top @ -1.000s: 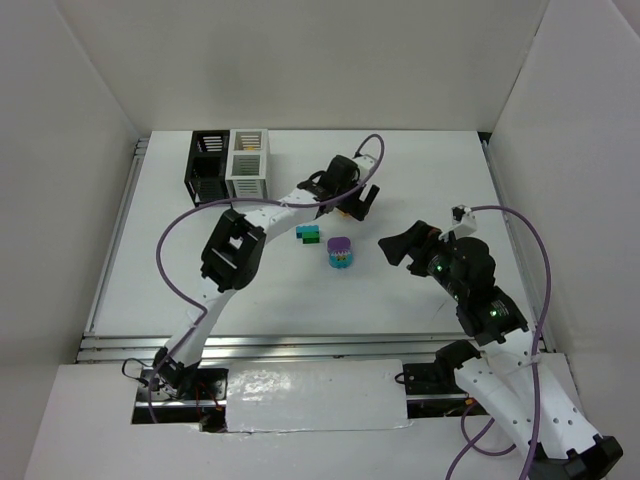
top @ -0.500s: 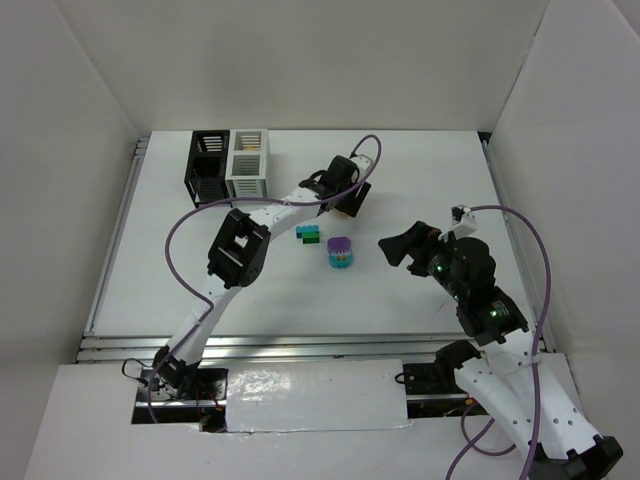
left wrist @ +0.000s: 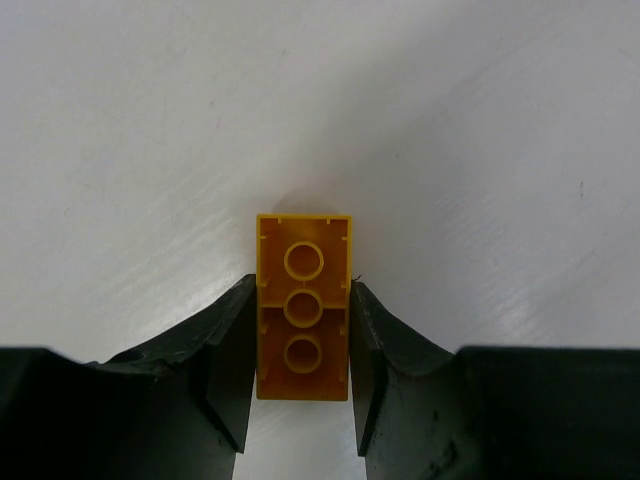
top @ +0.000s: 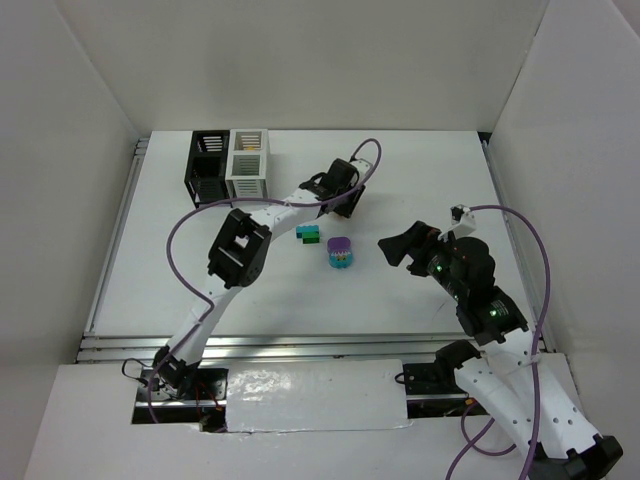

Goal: Sort the legos into containers by color

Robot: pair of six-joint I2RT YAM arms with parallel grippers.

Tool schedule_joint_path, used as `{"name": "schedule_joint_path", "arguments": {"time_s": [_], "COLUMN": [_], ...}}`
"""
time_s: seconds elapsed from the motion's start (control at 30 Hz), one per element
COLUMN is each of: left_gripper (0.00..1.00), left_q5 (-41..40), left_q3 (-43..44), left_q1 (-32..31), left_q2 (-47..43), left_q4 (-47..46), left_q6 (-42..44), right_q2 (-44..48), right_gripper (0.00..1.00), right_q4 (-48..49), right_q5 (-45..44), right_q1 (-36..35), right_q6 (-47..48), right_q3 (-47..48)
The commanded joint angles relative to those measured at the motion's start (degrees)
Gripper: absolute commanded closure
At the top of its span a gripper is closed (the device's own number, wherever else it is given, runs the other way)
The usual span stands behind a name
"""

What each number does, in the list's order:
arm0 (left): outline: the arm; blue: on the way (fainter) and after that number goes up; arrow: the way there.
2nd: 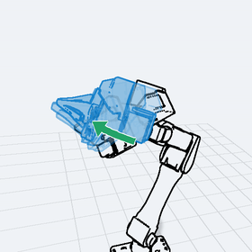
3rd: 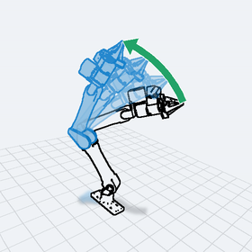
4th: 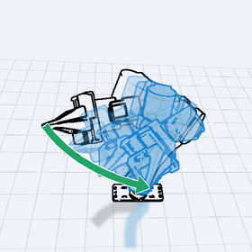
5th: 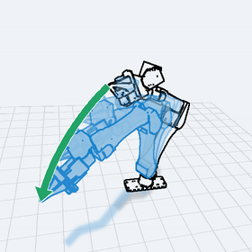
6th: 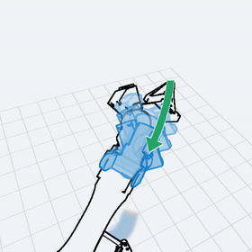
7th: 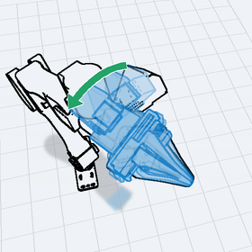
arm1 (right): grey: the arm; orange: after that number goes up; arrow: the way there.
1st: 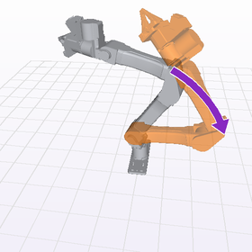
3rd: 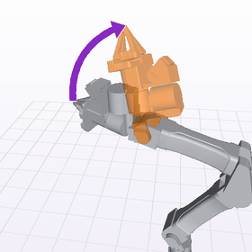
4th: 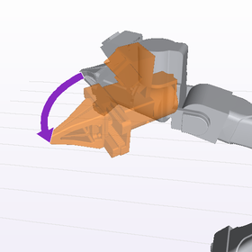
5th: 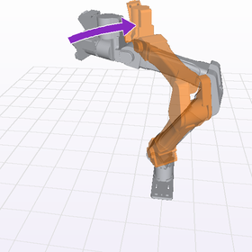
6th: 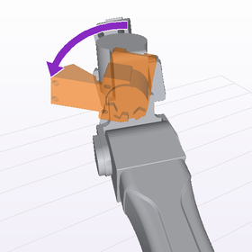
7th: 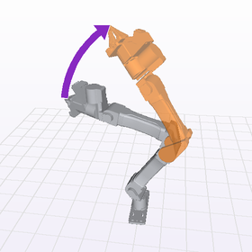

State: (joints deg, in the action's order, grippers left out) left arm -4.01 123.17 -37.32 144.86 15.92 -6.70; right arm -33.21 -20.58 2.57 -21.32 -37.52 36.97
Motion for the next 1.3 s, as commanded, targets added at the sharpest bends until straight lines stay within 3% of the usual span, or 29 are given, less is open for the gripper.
{"name": "schedule_joint_path", "arguments": {"time_s": [0.0, 0.27, 0.43, 0.83, 0.97, 1.27], "left_gripper": [1.00, 1.00, 1.00, 1.00, 1.00, 1.00], "left_q5": [-1.3, -13.6, -17.3, -21.6, -25.3, -24.3], "left_q3": [-5.6, -21.6, -20.8, -15.4, -14.6, -13.9], "left_q1": [0.2, 2.6, 7.6, 18.8, 19.9, 22.2], "left_q2": [-8.9, -30.5, -34.4, -30.7, -26.3, -17.9], "left_q4": [-2.0, -20.5, -19.8, -20.3, -26.8, -31.3], "left_q6": [-1.2, -1.4, -2.6, -3.1, -3.1, -5.6], "right_q2": [-0.3, 0.0, 0.3, 0.5, -0.4, -1.6], "right_gripper": [0.00, 0.00, 0.00, 0.00, 0.00, 0.00], "right_q4": [2.3, 2.6, 1.8, 1.5, 1.8, 1.8], "right_q5": [0.2, 1.1, 1.9, 2.5, 3.0, 2.9], "right_q1": [0.3, 0.5, 0.6, 0.6, 0.6, 0.6], "right_q6": [1.0, 1.3, 1.9, 1.8, 1.7, 1.3], "right_q3": [0.2, 0.1, 0.6, 1.0, 0.8, 0.4]}}
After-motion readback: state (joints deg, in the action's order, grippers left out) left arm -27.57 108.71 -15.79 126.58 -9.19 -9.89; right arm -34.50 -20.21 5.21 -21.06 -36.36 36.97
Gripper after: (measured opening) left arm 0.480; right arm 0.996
